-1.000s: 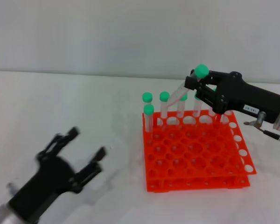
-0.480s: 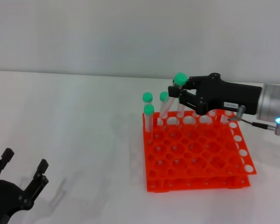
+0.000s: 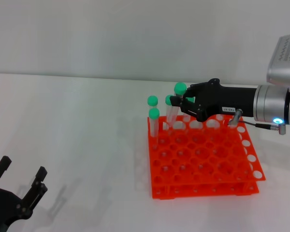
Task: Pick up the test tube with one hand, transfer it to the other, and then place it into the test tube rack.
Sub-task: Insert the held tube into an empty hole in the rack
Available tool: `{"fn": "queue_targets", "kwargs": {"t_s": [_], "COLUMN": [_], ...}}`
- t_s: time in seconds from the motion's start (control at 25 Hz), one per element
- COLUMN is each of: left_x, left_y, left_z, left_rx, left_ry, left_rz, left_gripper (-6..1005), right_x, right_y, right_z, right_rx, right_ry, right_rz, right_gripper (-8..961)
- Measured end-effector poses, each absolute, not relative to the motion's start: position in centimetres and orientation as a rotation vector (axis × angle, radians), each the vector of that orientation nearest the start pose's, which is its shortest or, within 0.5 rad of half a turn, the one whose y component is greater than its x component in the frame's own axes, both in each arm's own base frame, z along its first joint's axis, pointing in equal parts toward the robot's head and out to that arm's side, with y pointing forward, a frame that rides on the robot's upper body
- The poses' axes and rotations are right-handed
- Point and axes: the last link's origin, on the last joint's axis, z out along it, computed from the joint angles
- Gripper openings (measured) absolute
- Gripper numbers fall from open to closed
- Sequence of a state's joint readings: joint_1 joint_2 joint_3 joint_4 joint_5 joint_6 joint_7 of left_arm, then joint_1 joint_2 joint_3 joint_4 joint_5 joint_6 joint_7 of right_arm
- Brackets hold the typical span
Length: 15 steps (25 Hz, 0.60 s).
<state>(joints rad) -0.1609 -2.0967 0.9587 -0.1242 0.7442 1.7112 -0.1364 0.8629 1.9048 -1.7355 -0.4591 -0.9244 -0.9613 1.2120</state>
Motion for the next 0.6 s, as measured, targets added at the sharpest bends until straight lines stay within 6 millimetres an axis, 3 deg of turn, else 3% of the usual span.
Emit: {"fn": "queue_targets", "kwargs": {"t_s": [0.6], "left_x": [-35.4], "left_y": [18.37], "left_z": [-1.61], "left_rx": [-1.662], "left_ry": [-0.409], "left_rz": [-0.777], "left_gripper": [812], "right_x": [14.39], "right_y": [43.07], "right_z": [-4.07], "right_rx": [-2.687], "right_ry": [0.255], "right_rz": [0.621], "right_gripper": [251]}}
